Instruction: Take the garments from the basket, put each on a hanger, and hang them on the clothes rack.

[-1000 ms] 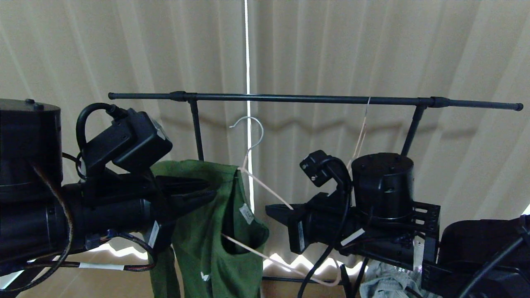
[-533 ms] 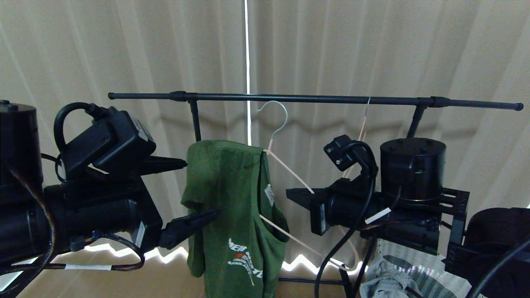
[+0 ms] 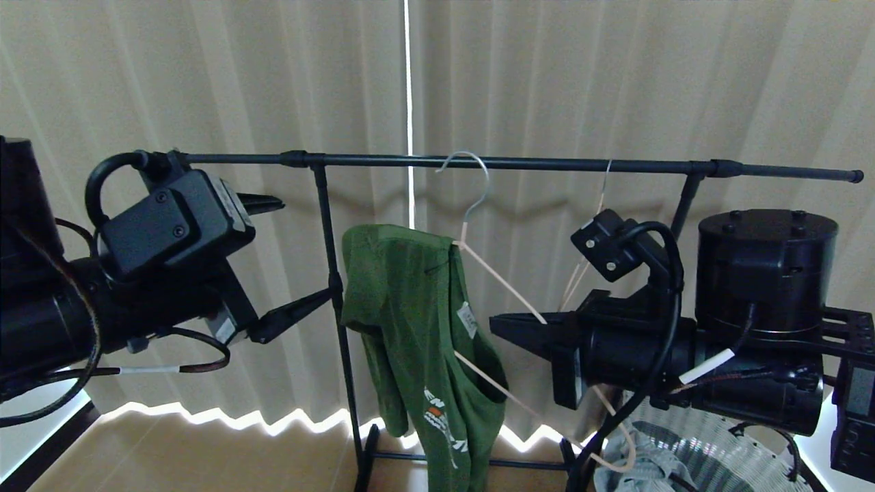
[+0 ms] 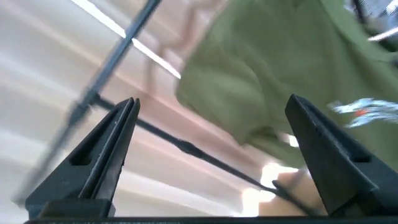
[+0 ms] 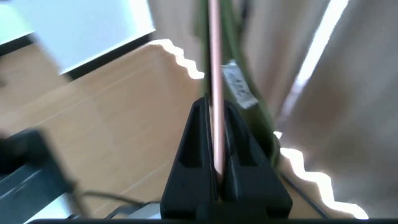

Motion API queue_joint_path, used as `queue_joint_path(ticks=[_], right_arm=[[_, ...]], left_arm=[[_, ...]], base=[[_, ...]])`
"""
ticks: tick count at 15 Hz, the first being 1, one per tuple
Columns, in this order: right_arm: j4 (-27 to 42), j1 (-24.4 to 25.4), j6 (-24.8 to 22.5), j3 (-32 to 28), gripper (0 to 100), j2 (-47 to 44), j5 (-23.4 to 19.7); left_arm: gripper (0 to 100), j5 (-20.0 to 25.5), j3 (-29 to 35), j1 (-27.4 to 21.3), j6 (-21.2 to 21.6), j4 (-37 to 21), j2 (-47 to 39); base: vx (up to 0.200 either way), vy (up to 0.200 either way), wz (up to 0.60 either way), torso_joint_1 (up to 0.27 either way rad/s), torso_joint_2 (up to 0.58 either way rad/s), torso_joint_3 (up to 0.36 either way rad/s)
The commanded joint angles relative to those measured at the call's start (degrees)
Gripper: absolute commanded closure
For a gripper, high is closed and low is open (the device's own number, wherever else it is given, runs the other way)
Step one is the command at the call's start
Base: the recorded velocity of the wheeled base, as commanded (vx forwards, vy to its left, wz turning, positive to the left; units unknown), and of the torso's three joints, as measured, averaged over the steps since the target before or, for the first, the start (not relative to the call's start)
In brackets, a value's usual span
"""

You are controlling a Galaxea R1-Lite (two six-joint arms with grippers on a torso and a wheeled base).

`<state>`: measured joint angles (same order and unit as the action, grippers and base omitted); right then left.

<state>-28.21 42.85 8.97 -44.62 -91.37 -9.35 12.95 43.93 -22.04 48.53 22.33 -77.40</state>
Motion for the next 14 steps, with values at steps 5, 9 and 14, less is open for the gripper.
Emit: queue_joint_path(ticks=[5, 9, 14], right_arm=[[-0.1, 2.7, -1.5, 0.3, 100, -0.2, -4.6], [-0.1, 5.8, -1.6, 0.1, 100, 0.3, -5.0], [-0.1, 8.3, -1.6, 0.0, 100, 0.6, -5.0]], left_arm=[[0, 0.9, 2.1, -4.2, 3.2, 0.4, -4.8], [0, 0.8, 2.4, -3.9, 3.6, 1.3, -6.3], [0, 0.7, 2.5, -1.5, 3.9, 1.3, -6.9]], base=[[0.0, 0.0, 0.0, 0.0, 0.0, 0.0], [0.0, 0.0, 0.0, 0.0, 0.0, 0.0], [0.0, 0.0, 0.0, 0.0, 0.0, 0.0]])
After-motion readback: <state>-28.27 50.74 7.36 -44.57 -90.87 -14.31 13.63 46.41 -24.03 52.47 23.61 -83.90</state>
